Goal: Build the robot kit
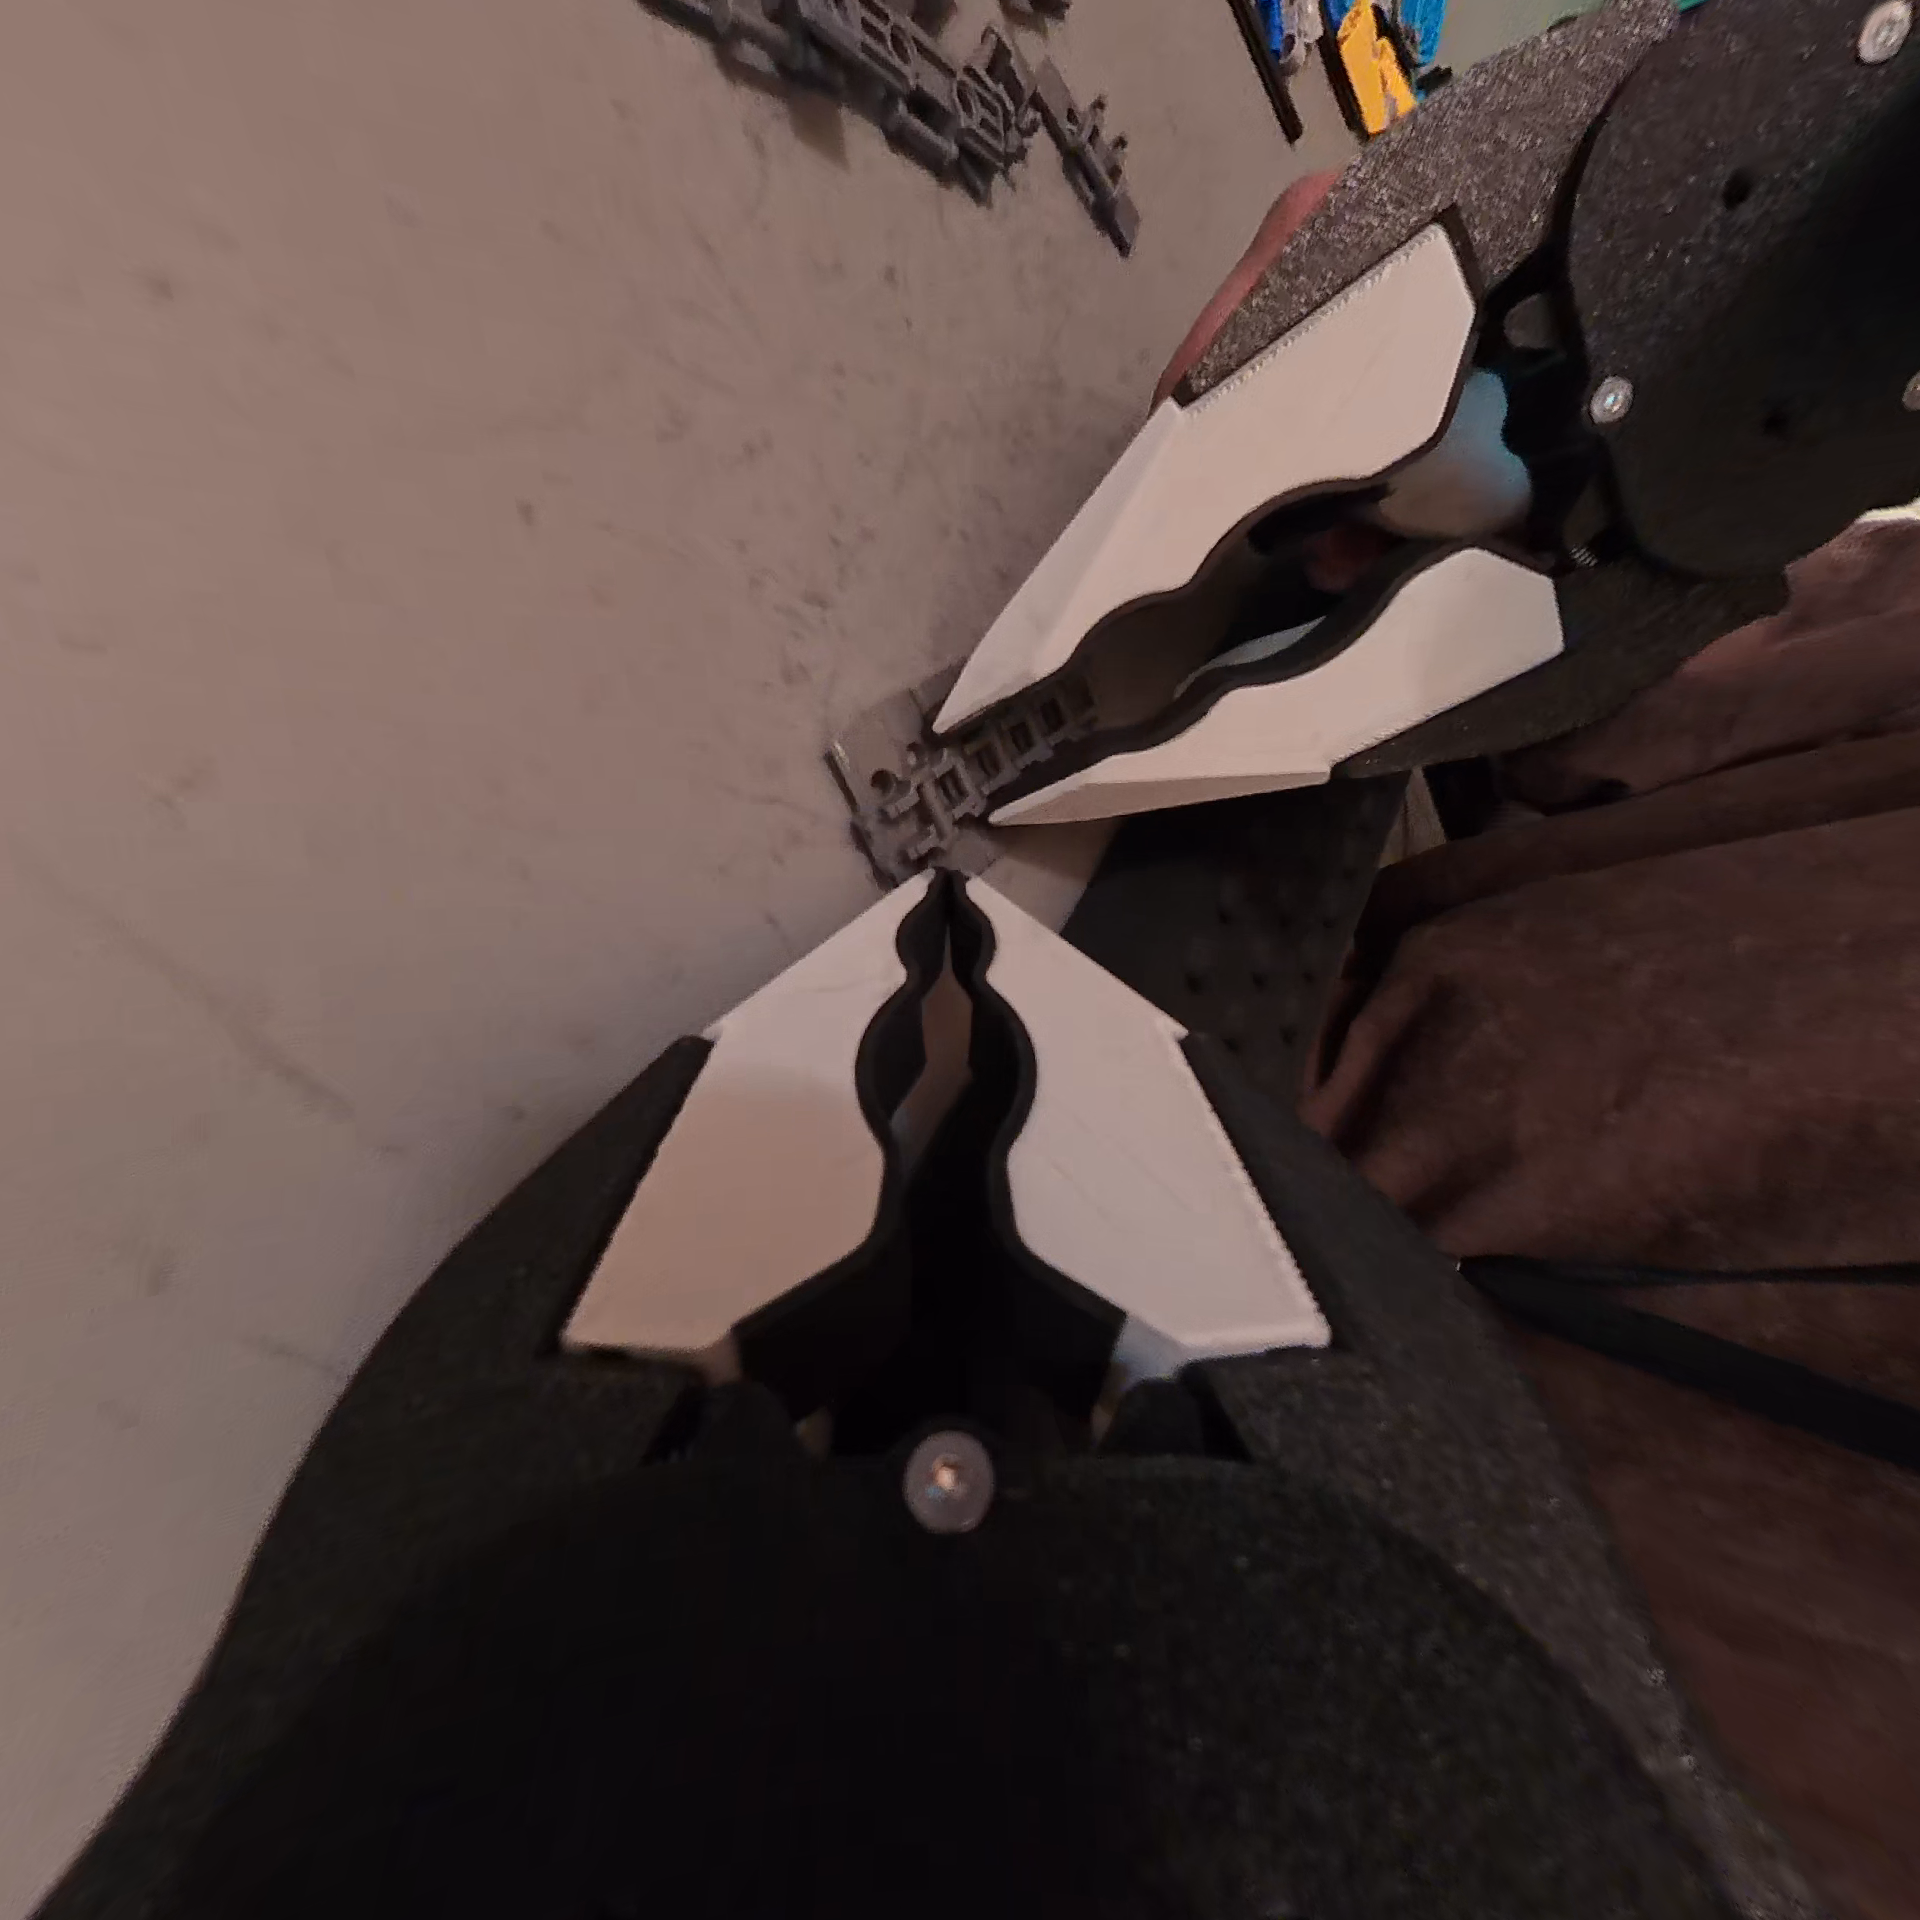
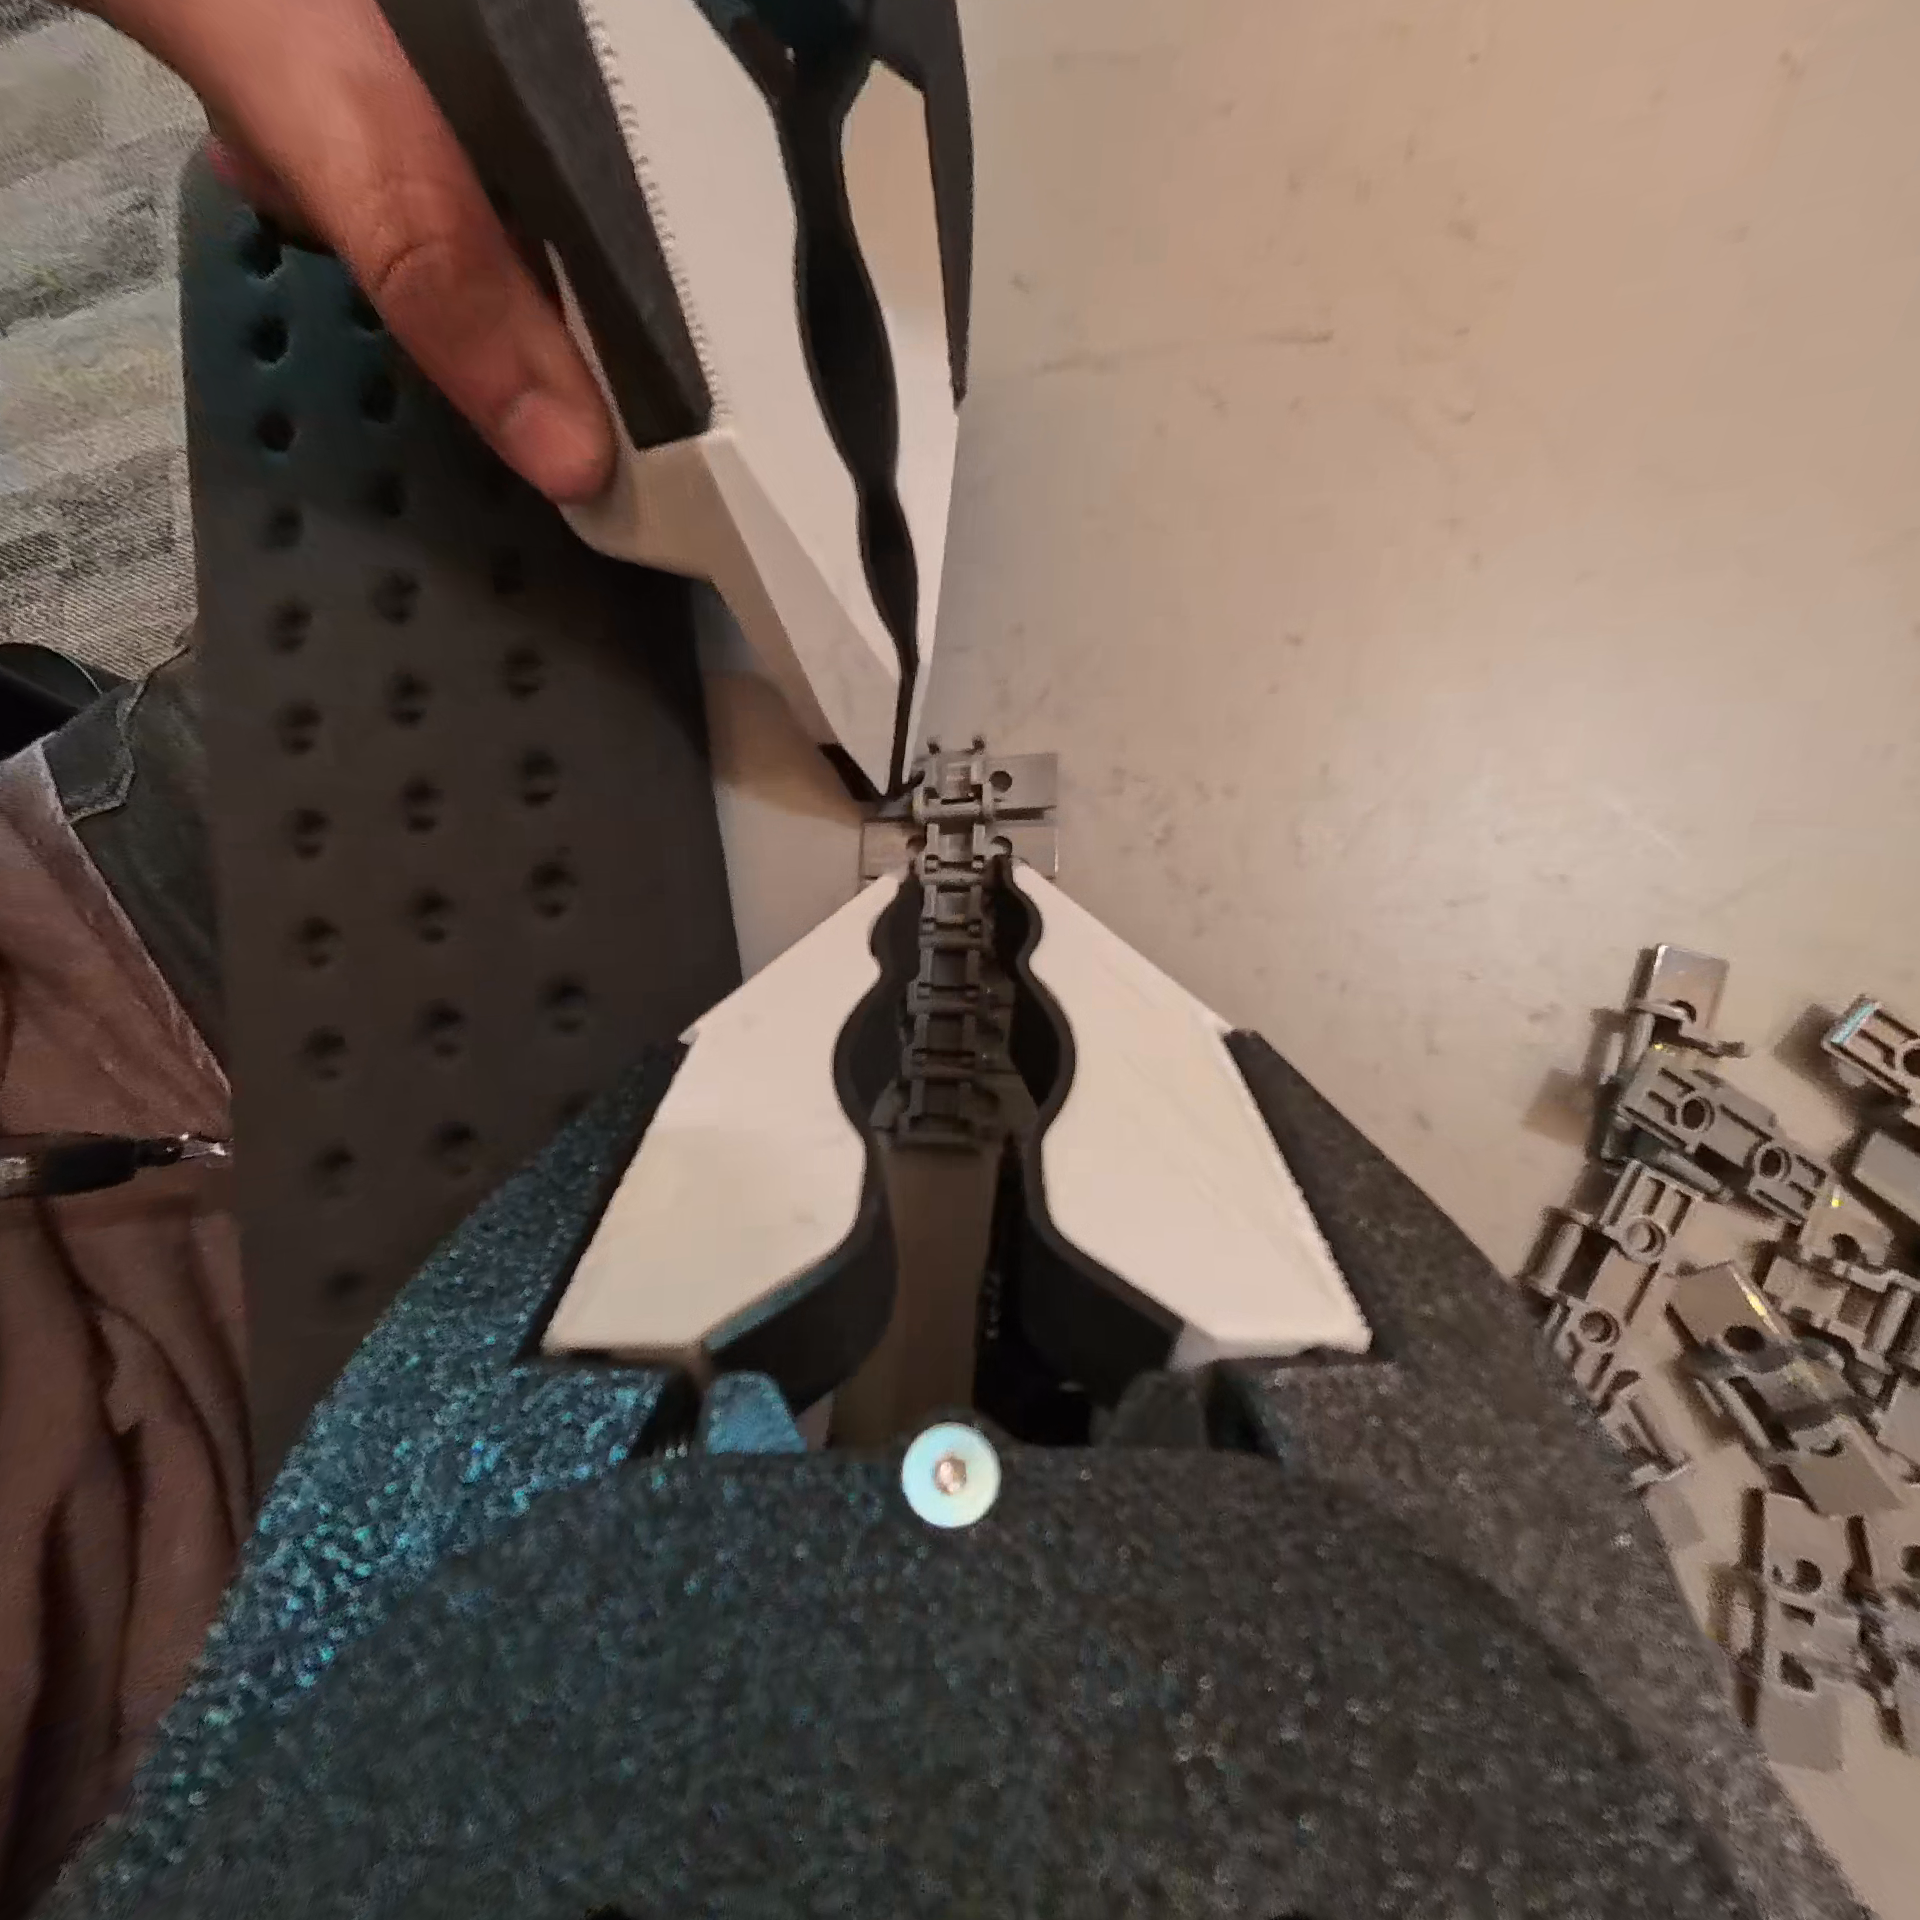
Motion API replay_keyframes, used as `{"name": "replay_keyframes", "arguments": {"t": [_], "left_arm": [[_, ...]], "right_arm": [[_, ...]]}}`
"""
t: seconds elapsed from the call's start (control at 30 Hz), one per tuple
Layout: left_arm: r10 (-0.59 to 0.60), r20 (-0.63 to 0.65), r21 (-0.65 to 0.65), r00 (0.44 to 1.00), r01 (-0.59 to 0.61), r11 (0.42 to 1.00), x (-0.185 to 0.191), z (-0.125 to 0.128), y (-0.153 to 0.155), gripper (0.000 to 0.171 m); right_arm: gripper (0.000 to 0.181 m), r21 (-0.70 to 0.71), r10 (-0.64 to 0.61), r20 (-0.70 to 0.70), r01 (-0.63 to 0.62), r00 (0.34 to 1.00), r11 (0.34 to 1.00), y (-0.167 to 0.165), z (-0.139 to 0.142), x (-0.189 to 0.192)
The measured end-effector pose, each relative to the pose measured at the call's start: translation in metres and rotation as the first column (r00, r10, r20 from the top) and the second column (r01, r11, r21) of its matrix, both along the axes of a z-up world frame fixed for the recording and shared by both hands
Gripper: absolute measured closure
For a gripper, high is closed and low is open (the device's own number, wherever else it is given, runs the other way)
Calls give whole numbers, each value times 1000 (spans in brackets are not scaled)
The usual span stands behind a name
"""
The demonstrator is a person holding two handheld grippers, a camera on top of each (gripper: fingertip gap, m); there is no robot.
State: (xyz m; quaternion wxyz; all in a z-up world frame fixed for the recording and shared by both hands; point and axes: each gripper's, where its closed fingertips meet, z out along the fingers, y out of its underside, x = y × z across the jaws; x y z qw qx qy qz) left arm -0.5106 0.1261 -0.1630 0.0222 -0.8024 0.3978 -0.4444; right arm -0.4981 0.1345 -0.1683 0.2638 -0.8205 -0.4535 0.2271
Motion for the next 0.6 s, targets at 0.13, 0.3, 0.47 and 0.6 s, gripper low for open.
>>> {"name": "replay_keyframes", "arguments": {"t": [0.13, 0.3, 0.47, 0.6], "left_arm": [[-18, 5, 31, 1000, 18, 999, -1, 1, -1, 171], [-106, 2, 99, 994, 105, 990, -10, 5, -3, 163], [-149, 92, 277, 985, 118, 953, -1, 27, 21, 171], [-266, -29, 359, 964, 258, 897, -4, 12, 15, 171]], "right_arm": [[167, -3, 36, -27, -36, 999, 999, 0, 0, 0], [167, 12, 69, -33, -69, 997, 998, 1, 0, -1], [167, 14, 62, -55, -61, 997, 998, 2, 1, -3], [167, 22, 61, -57, -60, 996, 998, 2, 1, -4]]}}
